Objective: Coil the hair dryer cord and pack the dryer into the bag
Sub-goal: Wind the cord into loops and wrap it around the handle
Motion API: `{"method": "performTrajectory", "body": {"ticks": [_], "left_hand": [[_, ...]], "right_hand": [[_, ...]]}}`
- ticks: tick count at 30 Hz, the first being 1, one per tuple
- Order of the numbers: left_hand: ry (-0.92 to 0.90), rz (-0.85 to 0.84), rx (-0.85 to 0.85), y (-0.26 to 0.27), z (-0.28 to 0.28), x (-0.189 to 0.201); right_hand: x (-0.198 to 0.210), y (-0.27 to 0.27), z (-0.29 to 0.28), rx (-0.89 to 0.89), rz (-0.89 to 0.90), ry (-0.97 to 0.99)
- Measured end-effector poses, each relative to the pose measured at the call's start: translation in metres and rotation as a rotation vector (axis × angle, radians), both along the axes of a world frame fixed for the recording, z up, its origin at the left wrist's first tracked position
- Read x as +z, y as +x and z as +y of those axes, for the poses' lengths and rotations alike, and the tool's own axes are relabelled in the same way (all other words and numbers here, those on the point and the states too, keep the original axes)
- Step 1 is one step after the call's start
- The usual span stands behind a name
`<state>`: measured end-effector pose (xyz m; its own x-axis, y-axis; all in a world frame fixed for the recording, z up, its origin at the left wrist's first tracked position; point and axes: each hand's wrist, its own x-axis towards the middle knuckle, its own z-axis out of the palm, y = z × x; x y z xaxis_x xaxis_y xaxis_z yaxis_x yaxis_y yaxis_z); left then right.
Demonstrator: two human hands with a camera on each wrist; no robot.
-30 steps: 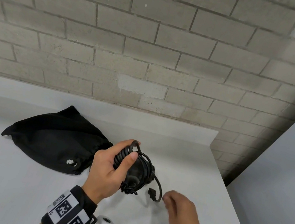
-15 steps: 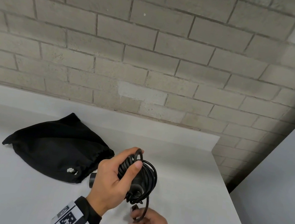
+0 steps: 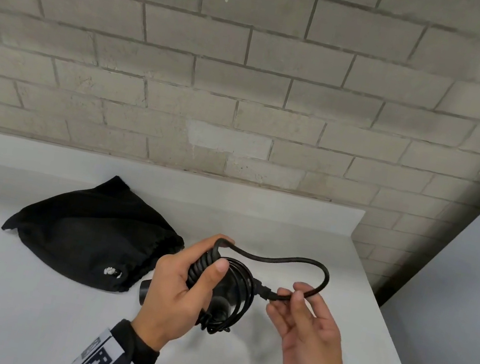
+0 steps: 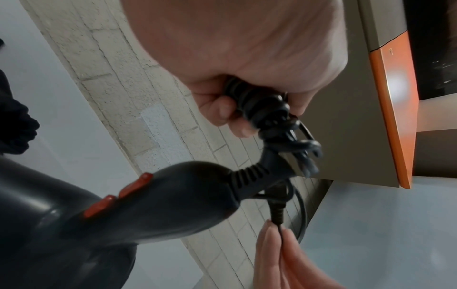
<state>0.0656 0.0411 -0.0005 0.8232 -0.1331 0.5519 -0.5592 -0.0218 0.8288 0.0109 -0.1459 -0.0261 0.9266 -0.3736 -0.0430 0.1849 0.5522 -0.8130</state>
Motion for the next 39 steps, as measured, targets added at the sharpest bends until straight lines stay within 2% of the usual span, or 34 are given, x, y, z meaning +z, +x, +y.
{"method": "performTrajectory", "body": {"ticks": [7, 14, 16, 22, 27, 30, 32, 36, 39], "left_hand": [[-0.048, 0.052, 0.024, -0.003, -0.012, -0.002], [0.045, 0.025, 0.073, -0.018, -0.030, -0.004], [0.081, 0.009, 0.068, -0.022, -0.033, -0.005], [0.070, 0.006, 0.042, -0.025, -0.038, -0.002], [-0.029, 0.036, -0.023, -0.023, -0.037, 0.000], [-0.086, 0.056, -0.091, -0.026, -0.036, 0.000], [-0.064, 0.026, -0.069, -0.028, -0.035, -0.001], [-0.025, 0.024, 0.022, -0.031, -0.030, -0.004], [-0.019, 0.008, 0.070, -0.031, -0.028, -0.005]], "right_hand": [[0.003, 0.005, 0.002, 0.144, -0.009, 0.019], [-0.003, -0.001, 0.012, 0.361, 0.001, 0.168], [-0.001, -0.003, 0.013, 0.383, 0.023, 0.148], [0.005, -0.002, 0.008, 0.206, 0.041, 0.091], [0.008, -0.010, 0.016, 0.322, -0.004, 0.076], [0.015, -0.017, 0.024, 0.327, -0.085, -0.079], [0.017, -0.021, 0.027, 0.297, -0.060, -0.158], [0.018, -0.028, 0.036, 0.200, 0.091, -0.158], [0.021, -0.033, 0.043, 0.092, 0.156, -0.289]]}}
